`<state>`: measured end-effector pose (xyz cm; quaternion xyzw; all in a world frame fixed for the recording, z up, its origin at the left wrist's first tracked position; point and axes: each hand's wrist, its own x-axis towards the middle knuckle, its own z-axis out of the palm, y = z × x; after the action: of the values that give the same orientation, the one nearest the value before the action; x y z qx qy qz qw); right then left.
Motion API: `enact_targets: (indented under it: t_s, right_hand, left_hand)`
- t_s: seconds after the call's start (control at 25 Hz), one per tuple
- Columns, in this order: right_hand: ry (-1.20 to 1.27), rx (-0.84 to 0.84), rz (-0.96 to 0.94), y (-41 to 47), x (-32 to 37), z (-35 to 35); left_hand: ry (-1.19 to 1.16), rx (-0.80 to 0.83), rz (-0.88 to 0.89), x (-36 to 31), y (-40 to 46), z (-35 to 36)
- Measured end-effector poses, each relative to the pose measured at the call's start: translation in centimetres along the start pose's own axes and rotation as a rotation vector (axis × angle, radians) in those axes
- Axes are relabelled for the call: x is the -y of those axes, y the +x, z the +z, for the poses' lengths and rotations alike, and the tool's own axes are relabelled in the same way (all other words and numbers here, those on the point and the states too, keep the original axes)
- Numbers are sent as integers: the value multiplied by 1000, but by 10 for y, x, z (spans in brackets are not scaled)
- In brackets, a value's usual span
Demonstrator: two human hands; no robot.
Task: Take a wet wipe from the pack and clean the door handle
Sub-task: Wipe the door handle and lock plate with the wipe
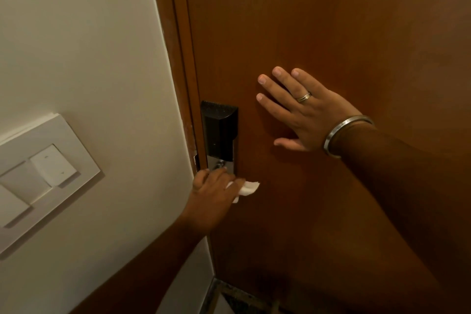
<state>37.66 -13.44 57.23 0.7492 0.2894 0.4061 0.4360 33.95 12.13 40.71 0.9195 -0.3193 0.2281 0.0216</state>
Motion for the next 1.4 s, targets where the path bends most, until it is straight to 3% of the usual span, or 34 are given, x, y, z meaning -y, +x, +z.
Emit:
enact_targets:
  t_s: [0.12, 0.32, 0.52, 0.64, 0.76, 0.92, 1.0, 1.16, 1.28, 1.4]
  right_hand:
    - [-5, -8, 2, 0, 0, 1]
    - [-6, -10, -4, 0, 0, 2]
    - [-9, -7, 3, -2, 3, 1]
    - [8, -6, 2, 0, 2, 0]
    - [5, -5, 3, -2, 1, 0]
    - [-1, 0, -8, 0, 2, -2]
    - [-11, -7, -10, 2, 0, -2]
    - [-19, -17, 2, 0, 2, -1]
    - [-11, -11, 6, 0, 2, 0]
    - [-5, -10, 3, 0, 1, 0]
  left_hand:
    - [32, 26, -8, -15, 15, 1]
    - [24, 162, -241, -56, 35, 19]
    - [7, -77, -28, 5, -5, 15]
    - [56, -87, 24, 35, -8, 4]
    - [46, -31, 75, 7, 12, 6]
    - [37, 200, -206, -54, 41, 19]
    - [3, 145, -227, -60, 40, 22]
    - [-16, -91, 15, -7, -1, 25]
    - [58, -50, -127, 46, -13, 13]
    - [9, -25, -171, 51, -7, 7]
